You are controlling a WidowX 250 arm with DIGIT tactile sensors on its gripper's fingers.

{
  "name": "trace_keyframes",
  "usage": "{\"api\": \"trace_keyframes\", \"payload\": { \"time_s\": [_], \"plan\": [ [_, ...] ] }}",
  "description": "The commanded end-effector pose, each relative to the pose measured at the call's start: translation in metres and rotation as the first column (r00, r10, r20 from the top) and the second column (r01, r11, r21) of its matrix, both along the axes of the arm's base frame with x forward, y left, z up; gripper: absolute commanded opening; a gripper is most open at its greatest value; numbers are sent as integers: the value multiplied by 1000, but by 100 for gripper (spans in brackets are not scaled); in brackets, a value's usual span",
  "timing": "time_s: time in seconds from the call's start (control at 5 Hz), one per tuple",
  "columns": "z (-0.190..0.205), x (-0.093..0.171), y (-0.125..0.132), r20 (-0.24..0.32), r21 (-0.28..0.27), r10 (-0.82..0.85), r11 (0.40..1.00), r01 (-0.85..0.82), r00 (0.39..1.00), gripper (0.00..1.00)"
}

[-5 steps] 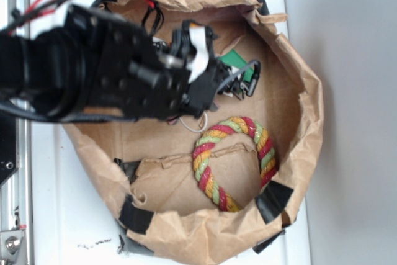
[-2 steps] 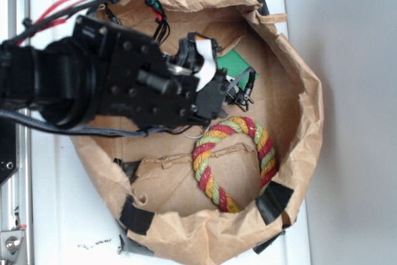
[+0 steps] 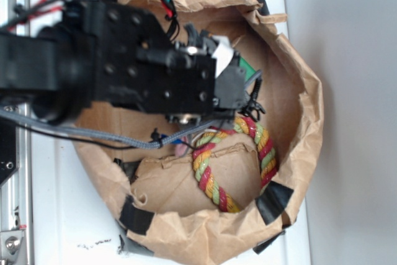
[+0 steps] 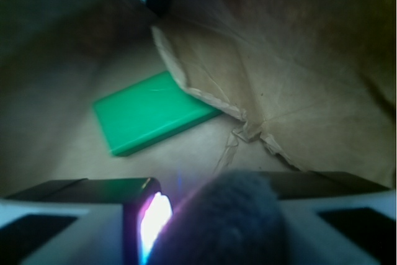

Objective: Grab the gray animal.

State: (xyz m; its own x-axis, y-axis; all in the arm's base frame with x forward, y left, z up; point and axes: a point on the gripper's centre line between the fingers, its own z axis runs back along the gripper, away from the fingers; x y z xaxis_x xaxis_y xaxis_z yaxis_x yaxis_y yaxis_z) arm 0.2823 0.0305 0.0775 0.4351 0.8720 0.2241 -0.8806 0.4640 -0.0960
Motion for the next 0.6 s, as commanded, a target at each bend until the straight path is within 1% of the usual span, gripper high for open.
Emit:
{"api": "trace_keyframes", "payload": {
  "time_s": [0.0,0.2,0.4],
  "plan": [
    [73,11,12,11,-71,25,997,-24,1000,0],
    [81,9,14,80,-133,51,990,-40,995,0],
    [76,5,11,140,-101,-14,994,29,990,29]
  ]
}}
